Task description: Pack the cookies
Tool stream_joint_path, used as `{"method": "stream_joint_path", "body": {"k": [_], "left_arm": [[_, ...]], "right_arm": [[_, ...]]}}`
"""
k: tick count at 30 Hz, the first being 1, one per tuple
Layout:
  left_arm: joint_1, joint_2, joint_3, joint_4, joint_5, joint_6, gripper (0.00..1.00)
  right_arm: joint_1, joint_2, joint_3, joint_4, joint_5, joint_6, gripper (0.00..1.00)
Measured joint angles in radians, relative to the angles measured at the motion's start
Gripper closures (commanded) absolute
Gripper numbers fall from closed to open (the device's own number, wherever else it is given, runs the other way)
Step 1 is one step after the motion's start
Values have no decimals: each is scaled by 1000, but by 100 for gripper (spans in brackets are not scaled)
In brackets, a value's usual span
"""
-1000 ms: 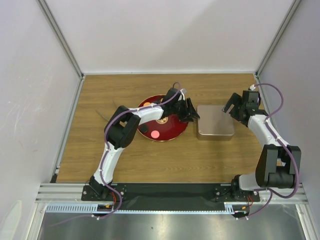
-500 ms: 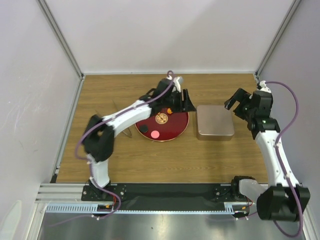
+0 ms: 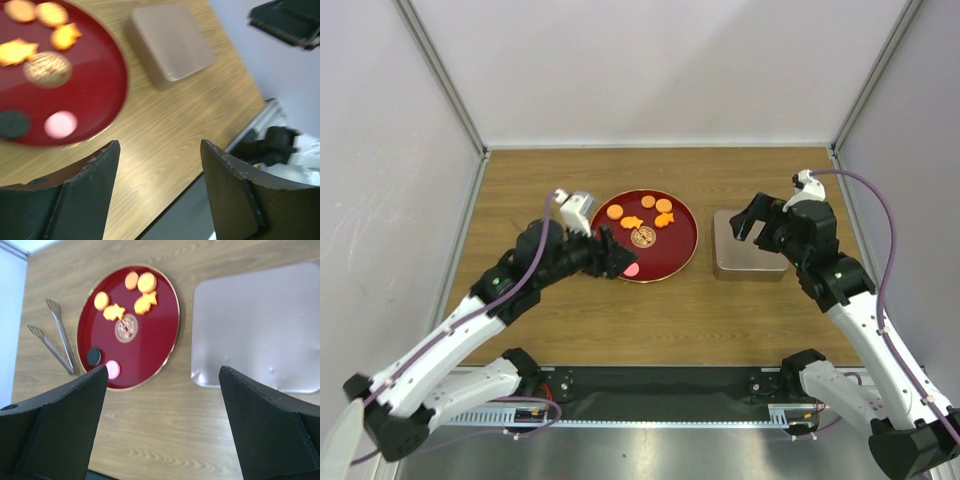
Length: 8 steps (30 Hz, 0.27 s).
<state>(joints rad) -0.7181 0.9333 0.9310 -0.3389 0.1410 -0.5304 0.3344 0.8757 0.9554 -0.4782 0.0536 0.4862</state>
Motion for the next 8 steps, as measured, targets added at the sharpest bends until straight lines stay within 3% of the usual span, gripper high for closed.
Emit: {"method": "stream_joint_path", "body": {"k": [8], "left_arm": [[0,-202,-53,-151,-138,86,26]], "right_arm": [[42,-3,0,-44,80,3,0]]}}
